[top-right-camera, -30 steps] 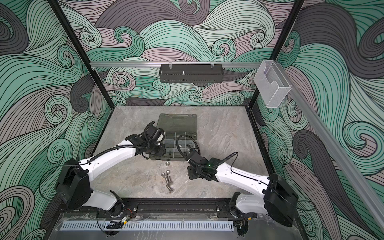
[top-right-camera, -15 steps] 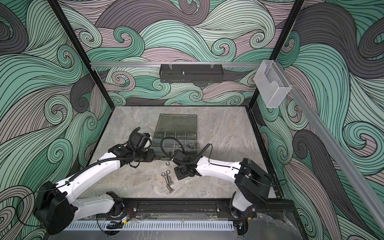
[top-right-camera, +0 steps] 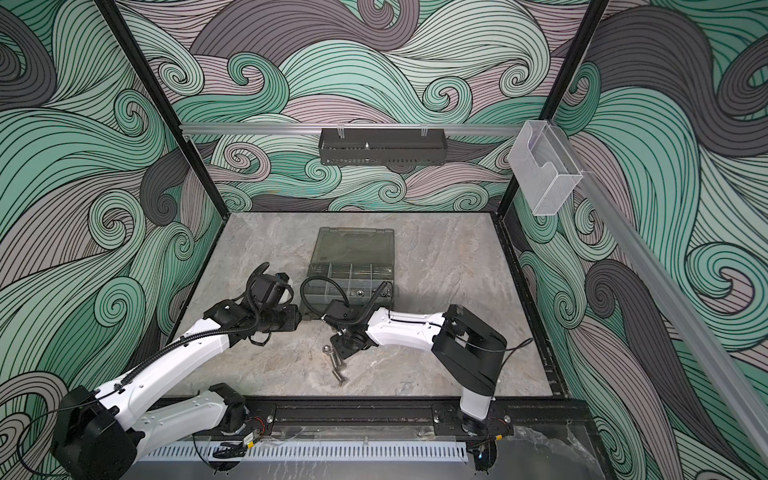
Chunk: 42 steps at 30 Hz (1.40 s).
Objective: Sort the screws and nuts into containers
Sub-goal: 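Withdraw the left gripper while the right gripper reaches toward the silver hex nuts, then lower the right gripper onto a silver hex nut and close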
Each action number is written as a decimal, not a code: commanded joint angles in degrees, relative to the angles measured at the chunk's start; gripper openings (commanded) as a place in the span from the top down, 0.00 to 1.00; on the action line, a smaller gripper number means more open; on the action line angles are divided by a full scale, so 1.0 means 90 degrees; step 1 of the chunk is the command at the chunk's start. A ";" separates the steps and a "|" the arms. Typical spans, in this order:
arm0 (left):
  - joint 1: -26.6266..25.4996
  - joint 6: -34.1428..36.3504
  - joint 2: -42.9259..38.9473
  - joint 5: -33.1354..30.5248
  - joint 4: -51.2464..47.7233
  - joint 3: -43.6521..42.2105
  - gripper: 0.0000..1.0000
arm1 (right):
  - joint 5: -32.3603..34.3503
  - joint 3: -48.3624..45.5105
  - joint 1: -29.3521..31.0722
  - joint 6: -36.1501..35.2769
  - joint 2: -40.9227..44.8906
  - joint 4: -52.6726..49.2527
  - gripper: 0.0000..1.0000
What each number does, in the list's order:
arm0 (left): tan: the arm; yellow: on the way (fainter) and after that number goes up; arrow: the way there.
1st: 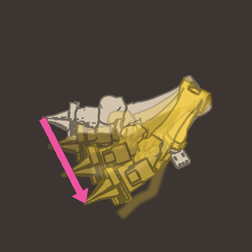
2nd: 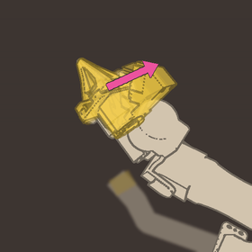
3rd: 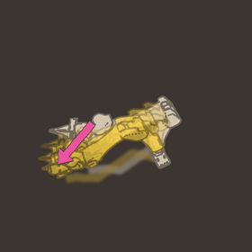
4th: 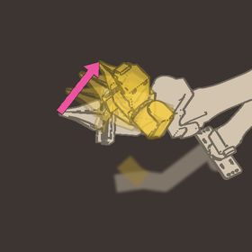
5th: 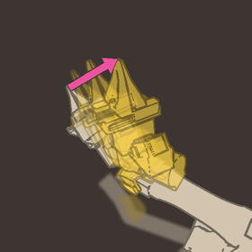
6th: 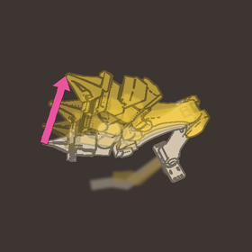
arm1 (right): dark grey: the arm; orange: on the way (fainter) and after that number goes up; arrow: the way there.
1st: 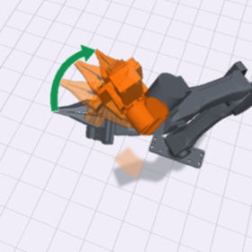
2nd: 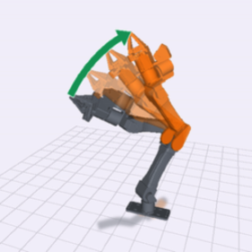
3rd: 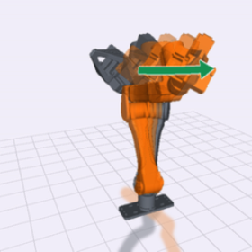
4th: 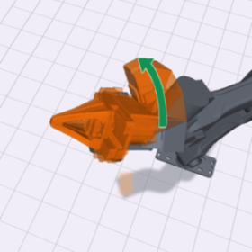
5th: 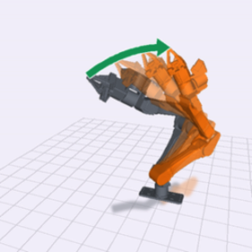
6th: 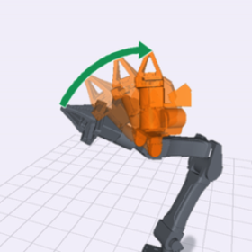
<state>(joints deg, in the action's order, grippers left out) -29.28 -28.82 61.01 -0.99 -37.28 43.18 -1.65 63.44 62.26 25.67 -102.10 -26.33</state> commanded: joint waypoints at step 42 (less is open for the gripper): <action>0.0180 -0.0266 -0.1120 -0.0407 -0.0274 -0.0453 0.63 | 0.0690 0.0734 -0.0146 -0.0220 -0.0891 -0.0302 0.66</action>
<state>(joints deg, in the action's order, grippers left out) -28.14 -30.33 51.77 -3.57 -38.61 39.07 2.31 70.59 61.63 24.01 -109.75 -27.27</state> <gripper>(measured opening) 0.366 0.345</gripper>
